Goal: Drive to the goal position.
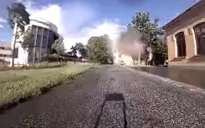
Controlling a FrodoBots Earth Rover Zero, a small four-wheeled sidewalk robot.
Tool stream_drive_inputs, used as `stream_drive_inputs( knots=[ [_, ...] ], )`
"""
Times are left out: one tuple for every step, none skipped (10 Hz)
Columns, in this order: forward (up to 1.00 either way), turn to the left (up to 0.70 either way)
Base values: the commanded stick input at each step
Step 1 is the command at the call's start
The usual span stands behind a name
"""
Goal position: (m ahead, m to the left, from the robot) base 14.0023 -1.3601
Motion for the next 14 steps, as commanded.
stream_drive_inputs(
  knots=[
    [0.5,-0.5],
    [0.5,-0.5],
    [0.5,-0.43],
    [0.5,-0.07],
    [0.5,0.0],
    [0.5,0.0],
    [0.5,0.0],
    [0.5,0.0],
    [0.5,0.0],
    [0.5,0.0],
    [0.5,0.0],
    [0.5,0.0],
    [0.5,0.0],
    [0.5,0.0]
  ],
)
